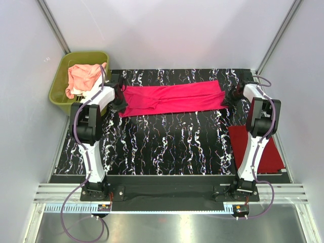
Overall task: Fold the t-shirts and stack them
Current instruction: Fold the tshirt
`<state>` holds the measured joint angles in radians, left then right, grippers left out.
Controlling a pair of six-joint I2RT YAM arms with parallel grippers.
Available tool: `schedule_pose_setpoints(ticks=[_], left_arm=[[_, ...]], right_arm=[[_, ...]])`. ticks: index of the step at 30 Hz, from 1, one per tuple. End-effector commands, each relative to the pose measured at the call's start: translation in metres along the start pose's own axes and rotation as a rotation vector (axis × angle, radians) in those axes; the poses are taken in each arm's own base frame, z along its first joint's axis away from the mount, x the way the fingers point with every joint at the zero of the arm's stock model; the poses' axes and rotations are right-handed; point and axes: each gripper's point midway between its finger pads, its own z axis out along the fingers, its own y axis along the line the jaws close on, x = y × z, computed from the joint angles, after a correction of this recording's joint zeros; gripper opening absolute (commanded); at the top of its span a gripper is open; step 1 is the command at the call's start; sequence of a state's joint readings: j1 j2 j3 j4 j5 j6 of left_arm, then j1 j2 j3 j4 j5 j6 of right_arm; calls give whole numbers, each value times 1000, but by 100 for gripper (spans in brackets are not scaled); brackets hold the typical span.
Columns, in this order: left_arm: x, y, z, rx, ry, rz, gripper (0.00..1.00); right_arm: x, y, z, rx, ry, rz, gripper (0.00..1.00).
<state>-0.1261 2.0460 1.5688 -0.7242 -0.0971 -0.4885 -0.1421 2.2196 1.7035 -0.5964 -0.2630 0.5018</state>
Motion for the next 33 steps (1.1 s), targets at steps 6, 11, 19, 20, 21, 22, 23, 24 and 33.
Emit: schedule_pose_setpoints(ticks=[6, 11, 19, 20, 21, 22, 23, 24, 33], left_arm=[[17, 21, 14, -70, 35, -46, 0], [28, 35, 9, -117, 47, -10, 0], [46, 41, -24, -97, 6, 31, 0], [47, 39, -30, -94, -1, 39, 3], [51, 34, -36, -88, -4, 62, 14], [50, 32, -47, -80, -27, 73, 19], [50, 29, -53, -74, -39, 86, 25], [52, 25, -60, -64, -45, 102, 34], [21, -27, -120, 203, -206, 156, 42]], right_arm=[[4, -30, -2, 133, -46, -41, 14], [30, -56, -16, 192, -29, -27, 14], [38, -58, -62, 213, -66, -82, 16], [39, -58, -67, 215, -69, -82, 18], [43, -58, -72, 215, -63, -83, 20], [44, -53, -84, 201, -73, -85, 23], [46, -48, -90, 188, -81, -91, 24], [53, -39, -92, 164, -76, -110, 26], [141, 134, -77, -312, 11, -170, 46]])
